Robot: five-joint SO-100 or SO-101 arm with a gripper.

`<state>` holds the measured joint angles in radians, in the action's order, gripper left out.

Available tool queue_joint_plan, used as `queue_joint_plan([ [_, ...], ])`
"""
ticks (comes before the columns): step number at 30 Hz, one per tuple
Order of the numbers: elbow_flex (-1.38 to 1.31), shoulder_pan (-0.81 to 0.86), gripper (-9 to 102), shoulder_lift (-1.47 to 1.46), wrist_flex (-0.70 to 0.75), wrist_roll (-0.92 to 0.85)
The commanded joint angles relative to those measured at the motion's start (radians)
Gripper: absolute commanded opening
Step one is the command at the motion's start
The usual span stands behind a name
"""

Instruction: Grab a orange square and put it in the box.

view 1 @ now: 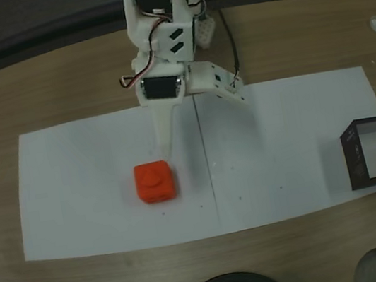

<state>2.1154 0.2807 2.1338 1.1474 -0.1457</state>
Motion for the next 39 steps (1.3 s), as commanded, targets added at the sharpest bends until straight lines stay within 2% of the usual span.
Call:
queue_joint_plan([
  [1, -0.193, -0.002, 34, -0.224, 0.032, 0.009],
  [6, -0.359, 0.018, 34, -0.439, 0.087, 0.009],
  [12, -0.485, 0.032, 34, -0.548, 0.092, 0.003],
  [27, -0.561, 0.029, 33, -0.692, 0.063, 0.000],
  [33, -0.634, 0.008, 8, -0.704, 0.064, 0.005],
  [39, -0.707, -0.048, 7, -0.684, 0.078, 0.003],
])
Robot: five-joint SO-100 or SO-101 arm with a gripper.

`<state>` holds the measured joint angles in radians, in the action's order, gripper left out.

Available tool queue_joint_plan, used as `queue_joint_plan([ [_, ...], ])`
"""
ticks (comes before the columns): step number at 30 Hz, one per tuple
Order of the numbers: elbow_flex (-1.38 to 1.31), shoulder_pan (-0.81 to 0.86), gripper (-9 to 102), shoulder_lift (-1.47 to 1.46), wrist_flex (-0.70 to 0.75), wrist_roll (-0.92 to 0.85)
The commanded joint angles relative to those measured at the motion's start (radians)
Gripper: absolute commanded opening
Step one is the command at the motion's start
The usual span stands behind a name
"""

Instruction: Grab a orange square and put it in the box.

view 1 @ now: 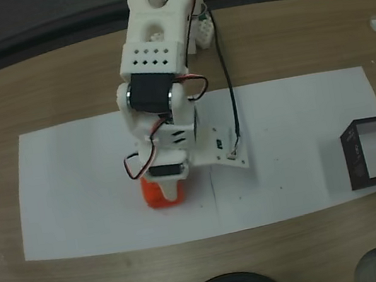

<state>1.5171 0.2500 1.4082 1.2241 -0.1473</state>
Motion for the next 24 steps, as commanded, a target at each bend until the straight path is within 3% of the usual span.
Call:
queue_joint_plan([
  [1, -0.150, -0.043, 7, 0.051, 0.021, 0.006],
  [5, -0.420, -0.227, 7, 0.140, 0.189, 0.009],
  [10, -0.813, -0.592, 7, 0.202, 0.373, 0.009],
  [16, -0.922, -0.908, 7, 0.161, 0.311, 0.038],
  [24, -0.934, -0.965, 7, -0.089, 0.236, 0.067],
])
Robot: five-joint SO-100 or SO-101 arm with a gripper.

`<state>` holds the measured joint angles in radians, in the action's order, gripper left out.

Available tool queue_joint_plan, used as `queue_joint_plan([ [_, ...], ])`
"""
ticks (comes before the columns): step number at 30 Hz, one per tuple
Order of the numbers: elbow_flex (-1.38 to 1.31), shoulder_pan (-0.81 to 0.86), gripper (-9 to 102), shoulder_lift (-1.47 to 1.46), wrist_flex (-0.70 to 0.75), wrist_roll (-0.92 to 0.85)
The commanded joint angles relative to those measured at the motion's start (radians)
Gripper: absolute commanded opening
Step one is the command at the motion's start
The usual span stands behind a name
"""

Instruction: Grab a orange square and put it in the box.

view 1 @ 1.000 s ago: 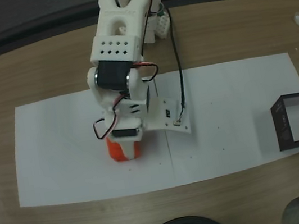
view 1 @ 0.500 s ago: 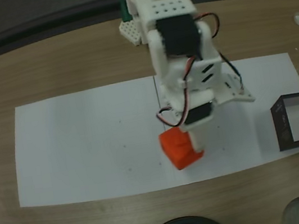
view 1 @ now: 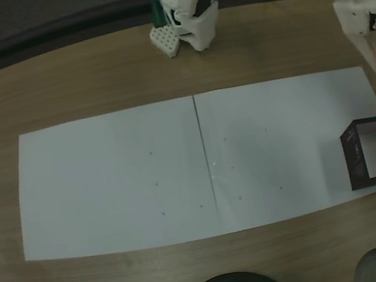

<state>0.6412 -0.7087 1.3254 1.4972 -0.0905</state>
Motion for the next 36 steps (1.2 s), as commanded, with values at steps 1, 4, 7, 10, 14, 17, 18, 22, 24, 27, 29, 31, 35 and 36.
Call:
queue_joint_plan([
  [1, -0.058, -0.009, 7, -0.021, -0.057, 0.015],
  [4, -0.058, -0.032, 7, -0.063, -0.098, 0.017],
  [7, -0.055, -0.064, 7, -0.107, -0.109, 0.017],
  [10, -0.058, -0.091, 7, -0.146, -0.112, 0.018],
  [14, -0.058, -0.100, 7, -0.166, -0.156, 0.052],
  [17, -0.058, -0.097, 7, -0.158, -0.167, 0.052],
  [18, -0.058, -0.095, 7, -0.160, -0.167, 0.052],
  [22, -0.055, -0.092, 8, -0.172, -0.160, 0.054],
  [24, -0.055, -0.092, 16, -0.172, -0.158, 0.057],
  [27, -0.055, -0.092, 30, -0.167, -0.153, 0.057],
  [29, -0.055, -0.092, 35, -0.160, -0.150, 0.057],
  [31, -0.057, -0.092, 33, -0.156, -0.141, 0.057],
  [35, -0.058, -0.081, 31, -0.153, -0.137, 0.057],
  [36, -0.060, -0.069, 29, -0.147, -0.127, 0.057],
])
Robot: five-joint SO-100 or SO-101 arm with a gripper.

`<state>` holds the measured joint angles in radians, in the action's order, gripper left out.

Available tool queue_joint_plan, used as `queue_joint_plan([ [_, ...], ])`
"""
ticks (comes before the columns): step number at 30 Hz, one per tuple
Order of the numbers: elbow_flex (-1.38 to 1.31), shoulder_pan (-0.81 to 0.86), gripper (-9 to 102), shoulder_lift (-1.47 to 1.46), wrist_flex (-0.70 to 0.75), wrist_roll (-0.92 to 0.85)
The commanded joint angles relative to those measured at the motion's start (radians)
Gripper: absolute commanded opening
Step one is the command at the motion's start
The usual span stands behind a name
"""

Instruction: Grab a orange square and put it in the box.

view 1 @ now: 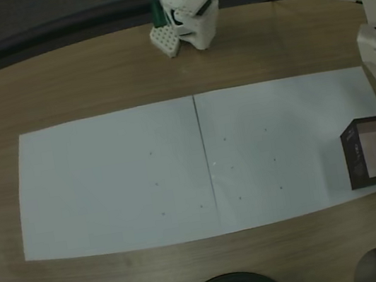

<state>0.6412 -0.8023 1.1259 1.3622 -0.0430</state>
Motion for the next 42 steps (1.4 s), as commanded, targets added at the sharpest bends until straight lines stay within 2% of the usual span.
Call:
queue_joint_plan([
  [1, -0.067, 0.041, 26, 0.066, 0.020, 0.009],
  [7, -0.152, 0.247, 1, 0.230, 0.207, 0.002],
  [11, -0.215, 0.423, 0, 0.422, 0.368, 0.002],
  [16, -0.132, 0.637, 0, 0.769, 0.371, 0.003],
  [23, 0.347, 0.839, 0, 1.272, 0.356, 0.011],
  [33, 1.181, 0.865, 0, 2.023, 0.137, 0.003],
  [38, 1.447, 0.868, 0, 2.284, 0.080, -0.003],
  [42, 1.574, 0.933, 0, 2.356, 0.008, -0.104],
])
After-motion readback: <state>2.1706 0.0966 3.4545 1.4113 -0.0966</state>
